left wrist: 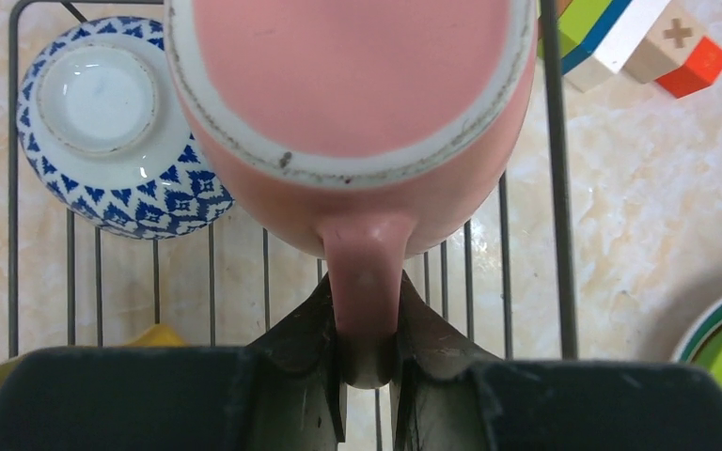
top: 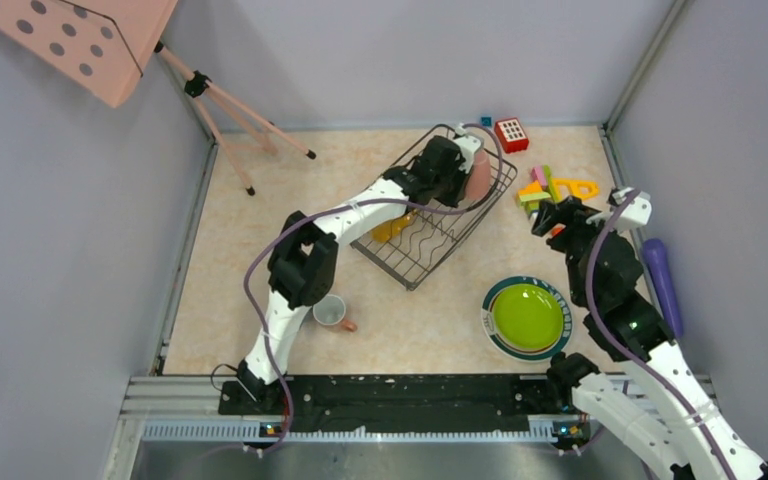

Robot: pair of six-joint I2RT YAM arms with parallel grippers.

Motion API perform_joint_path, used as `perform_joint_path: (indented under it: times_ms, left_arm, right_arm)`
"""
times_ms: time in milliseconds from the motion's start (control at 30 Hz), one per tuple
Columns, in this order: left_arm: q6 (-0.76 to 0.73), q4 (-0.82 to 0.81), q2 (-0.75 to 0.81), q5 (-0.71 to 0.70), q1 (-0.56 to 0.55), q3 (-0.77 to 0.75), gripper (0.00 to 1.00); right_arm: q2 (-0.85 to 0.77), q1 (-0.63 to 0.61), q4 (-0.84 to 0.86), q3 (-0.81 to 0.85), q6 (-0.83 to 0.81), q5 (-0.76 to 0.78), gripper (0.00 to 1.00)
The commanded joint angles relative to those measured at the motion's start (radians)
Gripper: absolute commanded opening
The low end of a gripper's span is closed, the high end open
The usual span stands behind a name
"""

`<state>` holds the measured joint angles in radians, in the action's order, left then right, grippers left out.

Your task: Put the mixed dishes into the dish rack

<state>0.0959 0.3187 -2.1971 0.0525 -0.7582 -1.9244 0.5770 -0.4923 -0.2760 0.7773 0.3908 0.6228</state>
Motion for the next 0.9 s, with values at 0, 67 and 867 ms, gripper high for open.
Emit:
perform_joint_path:
  times_ms: [0,67,867]
  left_arm:
    - [-0.03,-0.086,-0.02,0.023,0.009,-0.092,0.0]
    - [-0.03,-0.098,-0.042,0.026,0.013,-0.098,0.0]
    - [-0.055,-0.15,-0.246,0.071,0.026,-0.253,0.23]
  right_arm:
    - [-0.002,0.006,0.037,-0.015,0.02,-0.013,0.7]
    - [0.001,0.006,0.047,-0.021,0.022,-0.015,0.7]
    - [0.011,0.006,0.087,-0.075,0.03,0.024,0.69]
